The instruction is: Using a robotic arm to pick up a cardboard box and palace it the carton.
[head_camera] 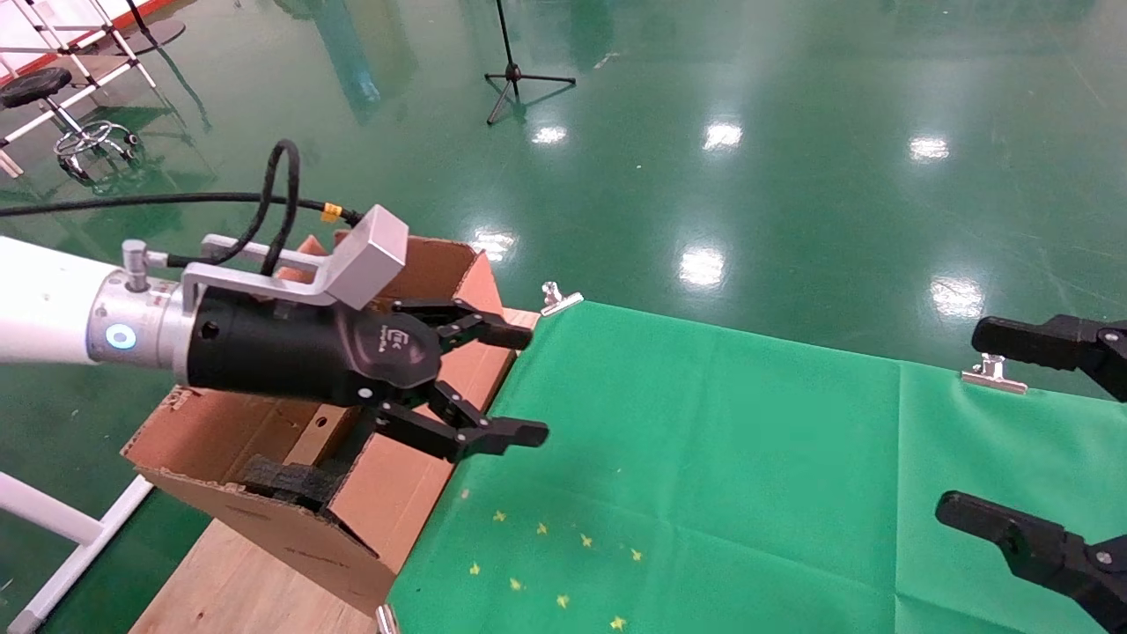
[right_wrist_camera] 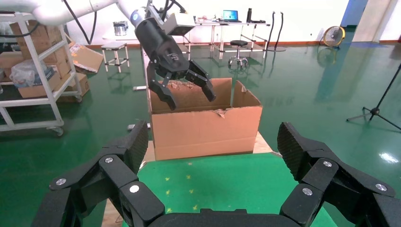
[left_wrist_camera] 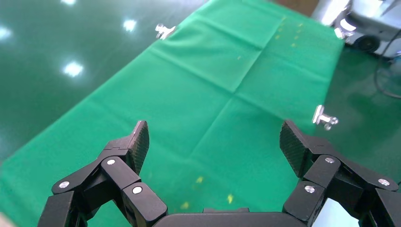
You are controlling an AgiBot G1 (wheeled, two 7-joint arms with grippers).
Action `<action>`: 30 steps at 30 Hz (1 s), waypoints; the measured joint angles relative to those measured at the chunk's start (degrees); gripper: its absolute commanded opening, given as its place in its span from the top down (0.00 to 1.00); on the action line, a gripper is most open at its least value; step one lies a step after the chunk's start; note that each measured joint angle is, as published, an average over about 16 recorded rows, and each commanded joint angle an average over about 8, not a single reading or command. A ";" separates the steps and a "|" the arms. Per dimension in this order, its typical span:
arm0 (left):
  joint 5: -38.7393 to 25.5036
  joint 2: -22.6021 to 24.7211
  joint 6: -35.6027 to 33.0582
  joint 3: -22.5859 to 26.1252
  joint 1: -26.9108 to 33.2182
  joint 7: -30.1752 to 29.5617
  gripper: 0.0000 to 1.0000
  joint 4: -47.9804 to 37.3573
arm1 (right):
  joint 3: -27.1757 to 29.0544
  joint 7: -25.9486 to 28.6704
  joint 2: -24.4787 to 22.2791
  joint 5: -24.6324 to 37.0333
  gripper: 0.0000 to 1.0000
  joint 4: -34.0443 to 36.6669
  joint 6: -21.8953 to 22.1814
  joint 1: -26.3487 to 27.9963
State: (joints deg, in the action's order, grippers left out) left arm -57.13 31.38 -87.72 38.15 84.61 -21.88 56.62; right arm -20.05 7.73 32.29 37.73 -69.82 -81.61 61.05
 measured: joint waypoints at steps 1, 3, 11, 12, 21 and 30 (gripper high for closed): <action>0.52 0.12 0.07 -0.75 -0.78 0.38 0.00 0.58 | 0.00 0.00 0.00 0.00 0.00 0.00 0.00 0.00; 1.58 0.38 0.21 -2.29 -2.38 1.15 0.00 1.75 | 0.00 0.00 0.00 0.00 0.00 0.00 0.00 0.00; 5.81 1.39 0.77 -8.43 -8.78 4.24 0.00 6.46 | 0.00 0.00 0.00 0.00 0.00 0.00 0.00 0.00; 6.35 1.52 0.84 -9.21 -9.59 4.63 0.00 7.06 | 0.00 0.00 0.00 0.00 0.00 0.00 0.00 0.00; 11.20 2.67 1.49 -16.23 -16.91 8.17 0.00 12.44 | 0.00 0.00 0.00 0.00 0.00 0.00 0.00 0.00; 14.99 3.57 1.99 -21.68 -22.59 10.81 0.00 16.64 | 0.00 0.00 0.00 -0.01 0.00 0.01 0.01 -0.01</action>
State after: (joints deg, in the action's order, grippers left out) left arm -42.14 34.95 -85.73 16.46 62.01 -11.07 73.26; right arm -20.05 7.72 32.29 37.73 -69.81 -81.60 61.04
